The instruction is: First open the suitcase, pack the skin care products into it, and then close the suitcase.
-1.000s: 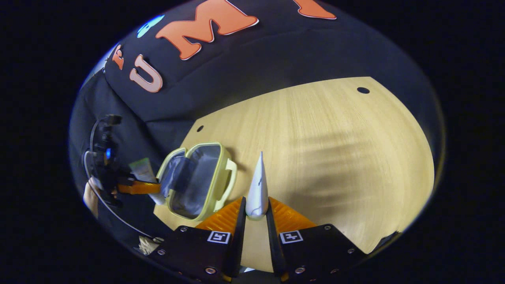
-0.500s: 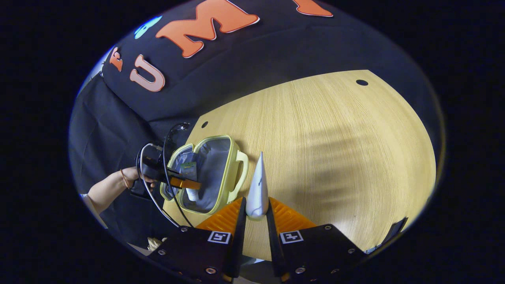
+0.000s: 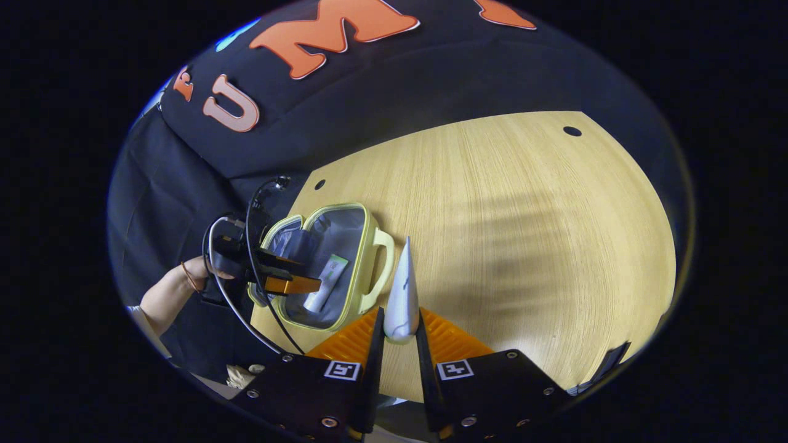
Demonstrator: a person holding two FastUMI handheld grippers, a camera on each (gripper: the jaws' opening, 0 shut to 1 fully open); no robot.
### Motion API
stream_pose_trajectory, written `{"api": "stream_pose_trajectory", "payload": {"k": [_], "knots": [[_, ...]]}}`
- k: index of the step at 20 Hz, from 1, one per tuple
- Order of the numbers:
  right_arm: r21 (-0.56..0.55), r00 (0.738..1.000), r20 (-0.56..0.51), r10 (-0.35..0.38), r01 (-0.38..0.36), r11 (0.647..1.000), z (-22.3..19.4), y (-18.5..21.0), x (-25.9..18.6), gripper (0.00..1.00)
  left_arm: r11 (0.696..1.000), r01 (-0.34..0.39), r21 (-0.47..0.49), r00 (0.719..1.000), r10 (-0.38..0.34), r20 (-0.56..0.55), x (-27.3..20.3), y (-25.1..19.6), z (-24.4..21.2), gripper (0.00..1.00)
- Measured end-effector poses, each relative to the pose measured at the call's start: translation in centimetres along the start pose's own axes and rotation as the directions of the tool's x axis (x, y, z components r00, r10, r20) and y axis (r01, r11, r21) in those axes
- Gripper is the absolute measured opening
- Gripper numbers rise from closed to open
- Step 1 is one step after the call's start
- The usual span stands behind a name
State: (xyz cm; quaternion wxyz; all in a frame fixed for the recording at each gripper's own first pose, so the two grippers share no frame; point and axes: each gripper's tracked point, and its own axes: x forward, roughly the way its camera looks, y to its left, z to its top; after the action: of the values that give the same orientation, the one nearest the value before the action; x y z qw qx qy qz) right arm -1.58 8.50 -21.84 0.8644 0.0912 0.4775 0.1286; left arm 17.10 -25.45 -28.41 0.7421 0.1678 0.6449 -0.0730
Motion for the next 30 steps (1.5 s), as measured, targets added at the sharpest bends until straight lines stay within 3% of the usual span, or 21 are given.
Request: {"api": "stream_pose_trajectory", "payload": {"k": [4, 7, 12, 14, 15, 16, 19, 23, 27, 29, 30], "knots": [[-0.053, 0.999, -0.021, 0.034, -0.035, 0.998, 1.5, 2.6, 0.7, 0.31, 1.0, -0.008, 0.003, 0.987, 0.008, 0.161, -5.6, -0.8, 0.4, 1.0], [-0.124, 0.996, -0.066, 0.067, -0.074, 0.989, 2.5, 5.6, 2.0, 0.31, 0.999, 0.006, -0.035, 0.956, 0.005, 0.293, -10.3, -0.3, 0.4, 1.0], [-0.182, 0.972, -0.199, 0.128, -0.165, 0.969, 1.9, 11.7, 5.5, 0.31, 0.988, -0.029, -0.151, 0.86, 0.102, 0.5, -18.8, 3.5, -0.7, 1.0], [-0.186, 0.955, -0.265, 0.13, -0.183, 0.965, 0.9, 13.6, 7.4, 0.31, 0.978, 0.002, -0.209, 0.819, 0.118, 0.562, -21.6, 4.9, -2.4, 0.99], [-0.177, 0.944, -0.302, 0.135, -0.194, 0.965, 0.0, 14.4, 8.5, 0.27, 0.972, 0.018, -0.233, 0.797, 0.127, 0.591, -22.8, 5.3, -3.0, 0.99], [-0.165, 0.931, -0.34, 0.13, -0.196, 0.967, -0.8, 15.0, 9.6, 0.31, 0.966, 0.024, -0.258, 0.773, 0.145, 0.617, -23.8, 6.1, -3.9, 0.98], [-0.137, 0.891, -0.444, 0.096, -0.174, 0.975, -3.4, 15.8, 12.9, 0.31, 0.948, -0.025, -0.317, 0.713, 0.239, 0.659, -26.7, 8.9, -6.6, 0.98], [-0.098, 0.846, -0.532, 0.032, -0.1, 0.99, -5.8, 15.2, 16.7, 0.32, 0.923, -0.112, -0.368, 0.668, 0.344, 0.66, -31.5, 10.8, -11.0, 0.98], [-0.036, 0.813, -0.582, -0.037, 0.019, 0.999, -7.4, 13.4, 18.8, 0.32, 0.905, -0.148, -0.398, 0.66, 0.39, 0.642, -35.8, 10.7, -13.3, 0.98], [-0.026, 0.813, -0.58, -0.051, 0.044, 0.999, -7.9, 13.0, 19.0, 0.31, 0.904, -0.153, -0.399, 0.666, 0.392, 0.634, -37.0, 11.0, -13.8, 0.98], [-0.032, 0.818, -0.573, -0.052, 0.04, 0.999, -8.0, 13.2, 18.7, 0.27, 0.905, -0.149, -0.399, 0.666, 0.39, 0.635, -36.8, 11.4, -13.8, 0.98]]}}
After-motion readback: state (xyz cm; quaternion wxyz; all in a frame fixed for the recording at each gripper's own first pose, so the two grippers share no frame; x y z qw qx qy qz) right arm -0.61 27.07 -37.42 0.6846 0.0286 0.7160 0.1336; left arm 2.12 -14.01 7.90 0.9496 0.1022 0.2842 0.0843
